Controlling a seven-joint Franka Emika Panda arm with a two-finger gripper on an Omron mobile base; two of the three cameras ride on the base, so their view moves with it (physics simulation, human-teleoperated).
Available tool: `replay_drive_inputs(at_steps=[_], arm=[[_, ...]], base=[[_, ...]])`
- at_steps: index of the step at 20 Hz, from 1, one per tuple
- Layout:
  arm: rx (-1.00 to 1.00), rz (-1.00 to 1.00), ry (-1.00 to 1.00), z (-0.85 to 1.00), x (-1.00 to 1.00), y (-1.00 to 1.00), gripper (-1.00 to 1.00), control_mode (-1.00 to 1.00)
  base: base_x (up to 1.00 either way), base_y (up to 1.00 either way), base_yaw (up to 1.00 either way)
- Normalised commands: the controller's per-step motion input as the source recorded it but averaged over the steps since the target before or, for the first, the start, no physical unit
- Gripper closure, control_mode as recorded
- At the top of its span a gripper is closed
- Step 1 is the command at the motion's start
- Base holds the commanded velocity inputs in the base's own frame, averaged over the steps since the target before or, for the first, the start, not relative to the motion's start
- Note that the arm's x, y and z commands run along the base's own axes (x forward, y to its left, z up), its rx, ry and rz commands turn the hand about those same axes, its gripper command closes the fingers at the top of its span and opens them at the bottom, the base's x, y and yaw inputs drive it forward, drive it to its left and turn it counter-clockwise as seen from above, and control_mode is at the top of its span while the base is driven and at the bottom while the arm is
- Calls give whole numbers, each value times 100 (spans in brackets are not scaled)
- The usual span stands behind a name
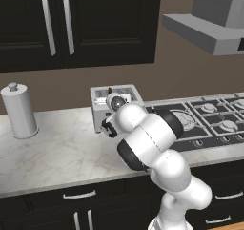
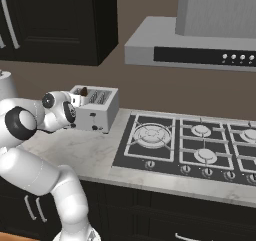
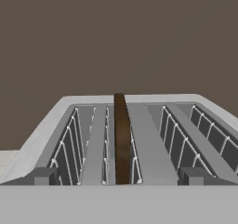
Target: Start the toaster. Once the lever pops up, take the bread to the plate on the dining counter.
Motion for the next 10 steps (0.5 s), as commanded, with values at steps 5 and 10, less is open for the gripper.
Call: replay_drive_inputs(at_steps=[5, 10], arm=[[0, 0, 0, 0, 0, 0, -100, -100], [0, 0, 0, 0, 0, 0, -100, -100]], base=[[0, 0, 0], [0, 0, 0]])
